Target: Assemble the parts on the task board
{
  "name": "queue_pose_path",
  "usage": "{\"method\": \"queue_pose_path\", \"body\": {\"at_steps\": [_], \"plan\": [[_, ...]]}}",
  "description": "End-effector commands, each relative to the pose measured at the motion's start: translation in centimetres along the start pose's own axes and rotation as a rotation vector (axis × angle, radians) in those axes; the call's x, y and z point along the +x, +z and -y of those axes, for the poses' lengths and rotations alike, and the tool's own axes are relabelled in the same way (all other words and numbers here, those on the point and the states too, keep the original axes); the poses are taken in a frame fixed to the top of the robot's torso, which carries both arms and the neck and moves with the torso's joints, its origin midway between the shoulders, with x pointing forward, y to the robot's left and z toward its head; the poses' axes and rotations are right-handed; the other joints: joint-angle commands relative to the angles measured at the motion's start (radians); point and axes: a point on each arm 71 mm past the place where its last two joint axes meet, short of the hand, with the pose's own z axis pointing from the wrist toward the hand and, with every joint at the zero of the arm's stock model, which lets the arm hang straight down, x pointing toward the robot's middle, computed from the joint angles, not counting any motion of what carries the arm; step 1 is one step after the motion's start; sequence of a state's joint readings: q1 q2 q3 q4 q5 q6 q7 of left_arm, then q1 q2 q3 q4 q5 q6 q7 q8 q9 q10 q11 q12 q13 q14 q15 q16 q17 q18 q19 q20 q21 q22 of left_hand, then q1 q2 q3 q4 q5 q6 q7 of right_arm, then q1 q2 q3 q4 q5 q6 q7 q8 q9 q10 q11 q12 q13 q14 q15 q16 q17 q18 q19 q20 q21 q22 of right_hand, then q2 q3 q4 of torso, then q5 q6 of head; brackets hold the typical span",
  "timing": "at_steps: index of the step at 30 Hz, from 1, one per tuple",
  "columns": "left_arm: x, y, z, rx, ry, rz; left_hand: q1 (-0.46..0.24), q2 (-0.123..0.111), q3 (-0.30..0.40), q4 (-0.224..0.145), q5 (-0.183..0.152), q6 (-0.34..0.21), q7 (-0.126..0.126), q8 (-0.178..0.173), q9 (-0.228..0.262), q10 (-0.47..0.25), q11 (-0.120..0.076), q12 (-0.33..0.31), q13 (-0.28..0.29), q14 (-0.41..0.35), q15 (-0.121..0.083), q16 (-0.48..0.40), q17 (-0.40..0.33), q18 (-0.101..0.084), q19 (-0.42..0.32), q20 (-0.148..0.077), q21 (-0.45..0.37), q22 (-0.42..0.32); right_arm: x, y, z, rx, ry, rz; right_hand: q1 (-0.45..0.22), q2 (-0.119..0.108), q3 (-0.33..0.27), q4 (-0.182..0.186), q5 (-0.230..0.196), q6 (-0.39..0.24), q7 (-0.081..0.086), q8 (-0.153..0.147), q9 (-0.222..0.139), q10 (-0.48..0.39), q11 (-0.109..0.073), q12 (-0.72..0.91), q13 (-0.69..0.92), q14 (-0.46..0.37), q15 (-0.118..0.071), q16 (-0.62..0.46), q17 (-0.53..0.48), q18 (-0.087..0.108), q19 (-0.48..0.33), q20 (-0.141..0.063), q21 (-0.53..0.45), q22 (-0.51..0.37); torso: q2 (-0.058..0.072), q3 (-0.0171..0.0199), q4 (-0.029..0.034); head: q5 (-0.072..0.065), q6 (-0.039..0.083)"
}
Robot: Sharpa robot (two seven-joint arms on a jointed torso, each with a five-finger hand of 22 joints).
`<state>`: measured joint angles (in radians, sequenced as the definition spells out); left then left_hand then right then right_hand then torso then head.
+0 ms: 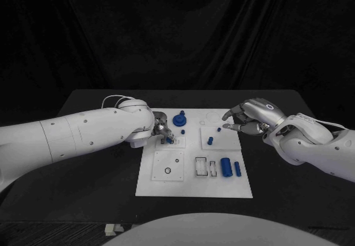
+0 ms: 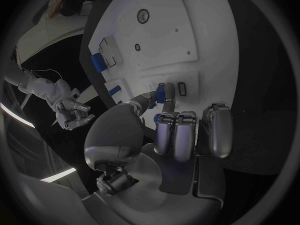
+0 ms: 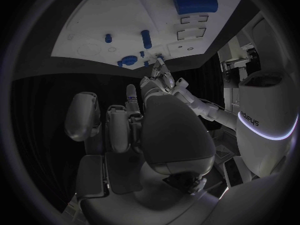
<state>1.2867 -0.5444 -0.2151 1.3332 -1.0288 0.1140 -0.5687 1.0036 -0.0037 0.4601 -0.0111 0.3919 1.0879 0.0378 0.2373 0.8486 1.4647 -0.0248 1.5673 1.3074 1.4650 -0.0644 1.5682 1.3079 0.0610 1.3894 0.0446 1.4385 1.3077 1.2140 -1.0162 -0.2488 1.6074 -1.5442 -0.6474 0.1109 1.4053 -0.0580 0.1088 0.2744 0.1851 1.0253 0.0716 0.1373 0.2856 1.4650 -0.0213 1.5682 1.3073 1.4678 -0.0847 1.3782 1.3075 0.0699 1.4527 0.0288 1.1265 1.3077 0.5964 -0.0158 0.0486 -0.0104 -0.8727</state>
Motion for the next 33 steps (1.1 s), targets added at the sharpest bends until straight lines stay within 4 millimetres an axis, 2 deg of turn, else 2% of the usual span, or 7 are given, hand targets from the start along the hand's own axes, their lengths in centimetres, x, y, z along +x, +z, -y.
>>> {"method": "queue_pose_path", "body": {"at_steps": [1,11,21,33], "plan": [[-0.32,-0.06,-0.06,-0.010,-0.035,0.040,-0.003,0.003,0.021,-0.015,0.003,0.007,-0.006,-0.003,0.001,0.106,-0.006,0.004,0.263,0.106,-0.007,0.003,0.263,-0.006,0.005,-0.001,0.004,0.100,0.30,-0.15,0.17,0.019,-0.001,-0.013,0.002,0.009,-0.001,-0.003,0.000,0.002,0.004,-0.004,-0.001,0.106,0.005,0.003,0.263,0.066,0.006,-0.004,0.095,0.012,-0.006,0.003,-0.003,0.154,0.000,0.0004,0.0000,0.003,0.000],[-0.69,-0.10,-0.07,0.009,-0.031,0.092,-0.001,0.001,0.032,-0.019,0.011,-0.002,-0.004,-0.010,0.004,0.106,-0.006,0.004,0.263,0.106,-0.008,0.003,0.263,-0.005,0.003,-0.002,0.001,0.098,0.62,-0.28,0.20,0.022,0.002,-0.020,0.002,0.009,-0.002,-0.003,0.001,0.000,0.005,-0.006,-0.001,0.106,0.005,0.003,0.263,0.065,0.006,-0.006,0.093,0.013,-0.007,0.003,-0.006,0.153,0.000,0.0002,-0.0009,0.005,0.000],[-0.51,-0.09,-0.03,0.013,-0.019,0.081,-0.002,0.001,0.034,-0.019,0.012,-0.003,-0.003,-0.011,0.005,0.106,-0.005,0.004,0.263,0.106,-0.008,0.003,0.263,-0.004,0.001,-0.002,-0.001,0.096,0.74,-0.31,0.21,0.024,0.003,-0.025,0.002,0.009,-0.002,-0.003,0.001,0.000,0.005,-0.006,-0.001,0.106,0.005,0.003,0.263,0.065,0.006,-0.006,0.093,0.013,-0.007,0.003,-0.006,0.153,0.000,0.0002,0.0007,0.006,0.000],[-0.24,-0.08,0.04,0.011,-0.010,0.065,-0.003,0.001,0.036,-0.018,0.011,-0.005,-0.002,-0.014,0.005,0.106,-0.004,0.004,0.263,0.106,-0.007,0.003,0.263,-0.003,-0.002,-0.002,-0.004,0.093,0.81,-0.31,0.20,0.025,0.004,-0.027,0.002,0.009,-0.002,-0.003,0.001,0.000,0.005,-0.006,-0.001,0.106,0.005,0.003,0.263,0.065,0.006,-0.006,0.093,0.013,-0.007,0.003,-0.006,0.153,0.000,-0.0004,-0.0004,0.009,0.000]]}}
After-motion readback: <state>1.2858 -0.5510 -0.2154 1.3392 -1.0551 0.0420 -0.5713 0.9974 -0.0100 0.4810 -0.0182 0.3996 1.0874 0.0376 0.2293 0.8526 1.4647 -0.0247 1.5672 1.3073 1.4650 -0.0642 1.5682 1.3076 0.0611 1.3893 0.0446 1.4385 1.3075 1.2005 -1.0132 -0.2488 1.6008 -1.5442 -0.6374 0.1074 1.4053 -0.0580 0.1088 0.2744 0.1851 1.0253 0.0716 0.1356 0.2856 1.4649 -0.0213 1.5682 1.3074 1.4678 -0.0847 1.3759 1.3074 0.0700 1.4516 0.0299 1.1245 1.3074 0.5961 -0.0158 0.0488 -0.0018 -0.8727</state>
